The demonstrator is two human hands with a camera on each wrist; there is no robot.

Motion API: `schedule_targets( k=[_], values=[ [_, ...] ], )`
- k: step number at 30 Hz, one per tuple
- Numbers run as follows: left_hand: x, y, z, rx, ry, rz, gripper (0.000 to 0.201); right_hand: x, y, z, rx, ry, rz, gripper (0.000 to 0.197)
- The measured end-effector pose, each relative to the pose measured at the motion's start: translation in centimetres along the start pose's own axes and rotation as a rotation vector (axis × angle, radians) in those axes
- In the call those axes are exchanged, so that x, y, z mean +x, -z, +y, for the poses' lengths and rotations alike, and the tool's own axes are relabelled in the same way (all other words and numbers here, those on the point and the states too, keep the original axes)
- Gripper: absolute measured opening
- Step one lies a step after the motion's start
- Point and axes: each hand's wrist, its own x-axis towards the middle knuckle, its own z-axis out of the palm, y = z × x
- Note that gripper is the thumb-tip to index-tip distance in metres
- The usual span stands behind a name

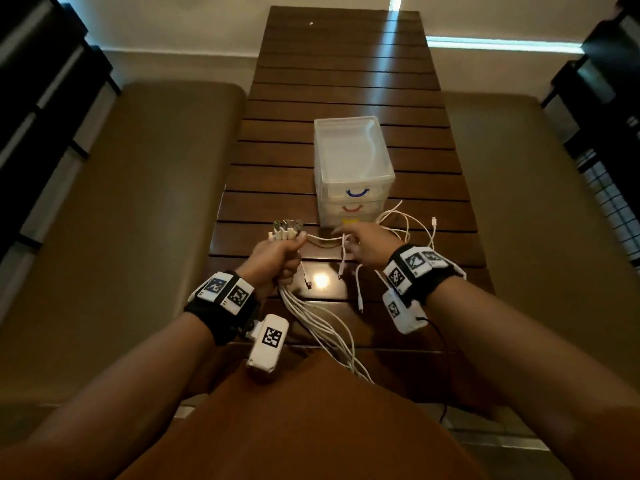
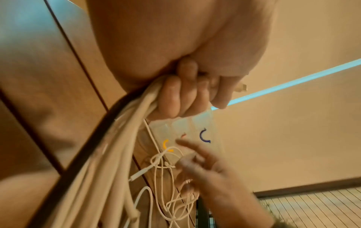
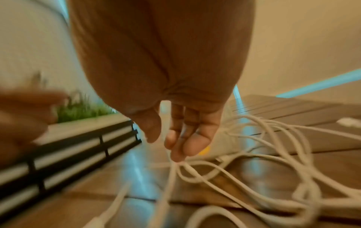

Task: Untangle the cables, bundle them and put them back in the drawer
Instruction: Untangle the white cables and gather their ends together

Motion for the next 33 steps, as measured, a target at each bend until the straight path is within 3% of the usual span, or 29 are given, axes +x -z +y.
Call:
schedule_targets(
  k=[3, 8, 13, 15, 18, 19, 23, 27, 29, 33],
  values=[
    [0.3, 1.3, -0.7, -0.110, 0.017, 0.011, 0.043, 0.6, -2.6, 2.3, -0.220, -0.057, -0.086, 0.046],
    [1.2, 1.9, -1.3, -0.250, 0.057, 0.001, 0.056, 1.1, -3.7, 3.9, -0.270, -0.054, 0.023, 0.019],
    [1.7, 1.5, -1.5, -0.295, 0.037, 0.037, 0.062, -0.3, -2.1, 2.6, 0.103, 0.038, 0.236, 0.005],
    [1.7, 1.0, -1.5, -0.291, -0.003, 0.040, 0.057, -1.4, -1.3, 1.2, 0.333, 0.075, 0.270, 0.002],
    [1.2, -0.2, -1.1, -0.256, -0.120, -0.043, 0.021, -3.1, -0.1, -1.3, 0.546, 0.129, 0.281, 0.012],
    [1.0, -0.6, -0.9, -0.239, -0.146, -0.080, 0.017, -3.4, 0.0, -1.8, 0.550, 0.137, 0.274, 0.014],
    [0.7, -2.1, 0.0, -0.225, -0.187, -0.250, 0.040, -3.1, -0.7, -2.5, 0.544, 0.110, 0.269, 0.017],
    [0.6, -3.0, 0.3, -0.272, -0.187, -0.277, 0.023, -3.1, -0.8, -3.1, 0.785, 0.084, 0.235, 0.034],
    [0.5, -3.2, 0.3, -0.275, -0.193, -0.276, 0.013, -3.3, -0.9, -3.0, 0.787, 0.106, 0.226, 0.039],
    [0.5, -3.7, 0.5, -0.308, -0.245, -0.252, 0.019, -3.8, -1.0, -1.4, 0.584, 0.100, 0.132, 0.033]
  ],
)
